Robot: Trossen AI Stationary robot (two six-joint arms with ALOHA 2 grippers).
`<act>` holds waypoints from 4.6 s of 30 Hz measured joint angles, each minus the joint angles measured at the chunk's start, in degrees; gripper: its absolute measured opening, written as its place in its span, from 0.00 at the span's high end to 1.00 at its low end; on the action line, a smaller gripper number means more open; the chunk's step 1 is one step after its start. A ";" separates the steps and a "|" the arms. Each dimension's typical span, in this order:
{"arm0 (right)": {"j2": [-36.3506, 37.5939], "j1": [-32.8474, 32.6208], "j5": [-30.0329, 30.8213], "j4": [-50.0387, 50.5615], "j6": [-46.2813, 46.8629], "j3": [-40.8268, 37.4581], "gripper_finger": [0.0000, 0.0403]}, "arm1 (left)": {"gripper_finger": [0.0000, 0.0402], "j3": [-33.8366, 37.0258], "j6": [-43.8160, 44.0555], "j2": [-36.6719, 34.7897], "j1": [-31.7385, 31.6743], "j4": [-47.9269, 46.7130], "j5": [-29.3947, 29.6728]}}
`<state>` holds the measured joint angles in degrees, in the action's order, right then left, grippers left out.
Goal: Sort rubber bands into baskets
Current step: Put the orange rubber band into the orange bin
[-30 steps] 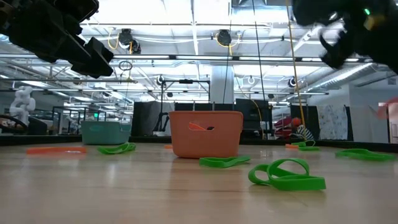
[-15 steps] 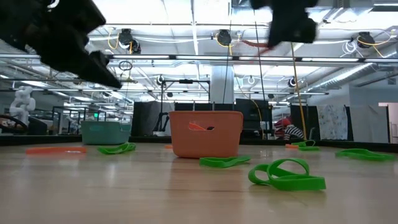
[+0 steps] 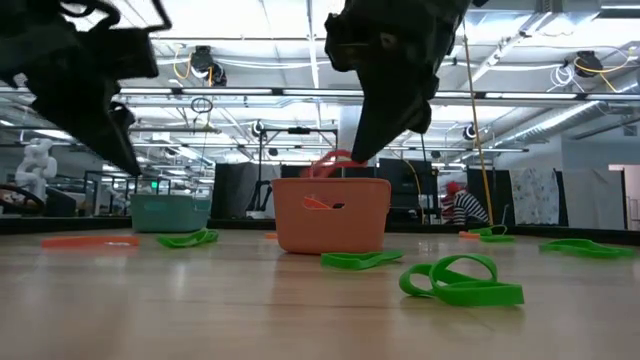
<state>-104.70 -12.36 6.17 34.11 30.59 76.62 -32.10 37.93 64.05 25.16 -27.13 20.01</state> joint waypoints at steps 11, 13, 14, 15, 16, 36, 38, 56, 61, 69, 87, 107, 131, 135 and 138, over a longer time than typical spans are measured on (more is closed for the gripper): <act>-0.12 0.81 12.79 -0.80 -3.97 0.00 0.88 | 0.49 0.00 2.22 1.85 1.73 -1.96 -2.32; -0.12 1.05 14.88 -0.79 -4.11 0.00 0.84 | 0.49 0.00 2.22 3.27 1.73 -1.67 -2.27; -0.12 1.18 14.96 -0.81 -4.09 0.00 0.82 | 0.49 0.00 2.23 4.11 1.73 -1.53 -2.23; -0.12 1.31 14.95 -0.81 -4.09 0.00 0.80 | 0.49 0.00 2.21 5.03 1.73 -1.39 -2.23; -0.12 1.42 14.94 -0.81 -3.99 0.00 0.78 | 0.49 0.00 2.23 6.02 1.73 -1.09 -2.21; 0.08 0.63 12.83 -6.24 -8.80 0.00 0.69 | 0.51 0.07 1.51 15.84 1.11 1.33 -3.83; 0.08 0.61 12.82 -6.24 -8.81 0.00 0.69 | 0.55 -0.01 0.58 16.55 0.86 1.99 -4.29; 0.12 0.26 8.42 -14.25 -11.01 0.00 0.69 | 0.99 0.25 -3.83 13.45 -1.69 5.15 -2.51; -0.18 -0.26 8.45 -19.39 -14.00 0.00 0.69 | 0.99 0.22 -7.30 8.11 -0.20 11.76 -2.98; -0.21 -1.43 8.49 -28.33 -17.73 0.01 0.69 | 0.99 0.11 -15.37 3.52 1.42 28.13 -4.98; -4.71 -5.34 5.31 -39.49 -34.37 0.02 0.40 | 1.00 0.07 -16.41 5.72 1.60 39.18 -8.24; -4.69 -3.82 0.64 -39.96 -35.41 0.02 0.75 | 1.00 0.04 -17.53 6.08 1.60 41.17 -9.47; 1.32 -3.85 6.49 -17.37 -26.31 0.02 1.00 | 0.43 0.04 -13.17 5.07 3.11 28.04 -13.01; 1.10 -3.50 10.19 -10.42 -22.14 0.02 1.00 | 0.43 0.04 -8.25 5.07 3.78 25.05 -19.45; -0.04 -2.19 10.41 -7.67 -20.32 0.04 1.00 | 0.43 0.04 -5.79 5.07 5.50 23.82 -20.30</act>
<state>-104.73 -14.55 16.58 26.44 10.28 76.66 -32.05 32.14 69.12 30.67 -3.30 -0.29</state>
